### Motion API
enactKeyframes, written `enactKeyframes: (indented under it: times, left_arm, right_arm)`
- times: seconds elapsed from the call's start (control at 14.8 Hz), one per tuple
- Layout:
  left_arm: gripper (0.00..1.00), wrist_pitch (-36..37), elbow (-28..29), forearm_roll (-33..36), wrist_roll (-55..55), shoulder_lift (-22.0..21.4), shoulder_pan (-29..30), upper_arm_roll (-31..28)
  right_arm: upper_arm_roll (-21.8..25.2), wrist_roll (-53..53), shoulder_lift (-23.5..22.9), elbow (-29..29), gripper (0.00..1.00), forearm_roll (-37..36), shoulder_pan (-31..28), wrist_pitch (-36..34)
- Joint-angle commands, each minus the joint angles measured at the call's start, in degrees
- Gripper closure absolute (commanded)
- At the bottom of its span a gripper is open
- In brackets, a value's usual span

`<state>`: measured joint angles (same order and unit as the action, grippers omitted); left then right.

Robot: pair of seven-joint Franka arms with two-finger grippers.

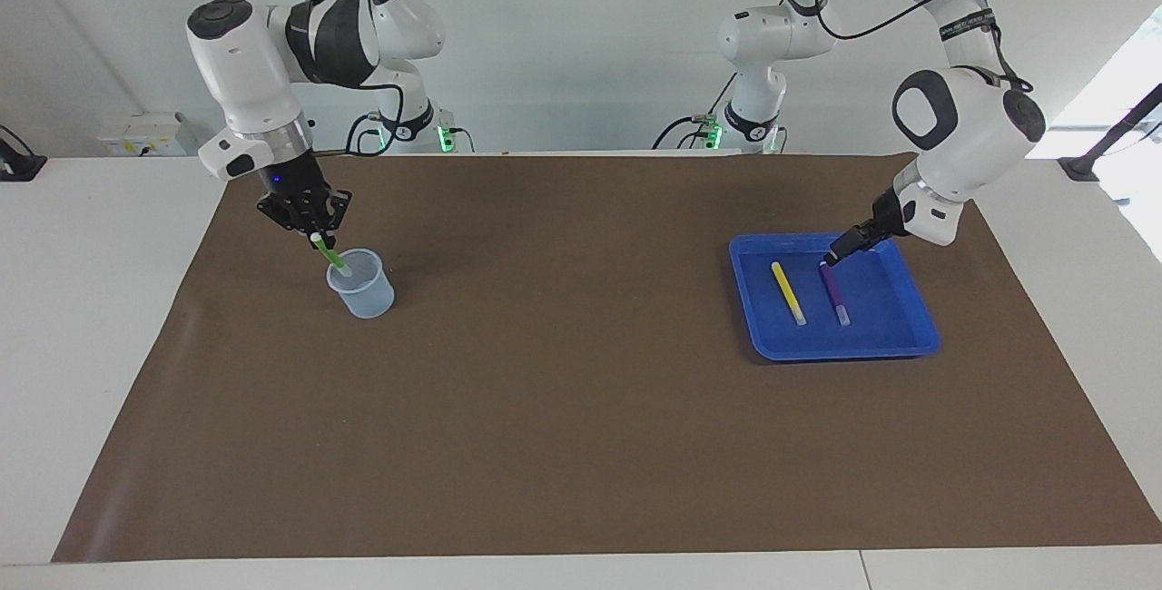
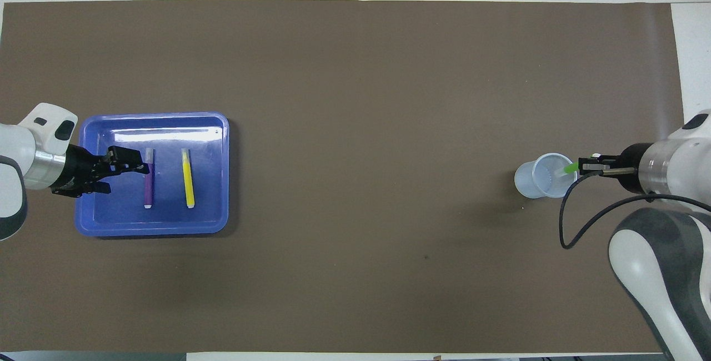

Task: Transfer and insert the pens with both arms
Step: 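Insert the green pen into the white cup and open the right gripper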

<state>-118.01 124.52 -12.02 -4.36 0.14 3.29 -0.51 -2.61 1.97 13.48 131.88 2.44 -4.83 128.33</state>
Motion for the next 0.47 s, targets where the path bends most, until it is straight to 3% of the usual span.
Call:
enactKeyframes:
  times: [0.0, 0.4]
  left_arm:
    - [0.0, -4.6, 0.5, 3.4, 10.6, 3.2, 0.2, 0.3]
    - [0.02, -11.3, 1.2, 10.3, 13.7, 8.6, -2.9, 0.4]
  right_arm:
    - [0.0, 2.2, -0.7, 1.7, 1.0, -0.8, -0.2, 3.1]
    - [0.0, 2.9, -3.5, 5.1, 1.0, -0.8, -0.2, 9.5]
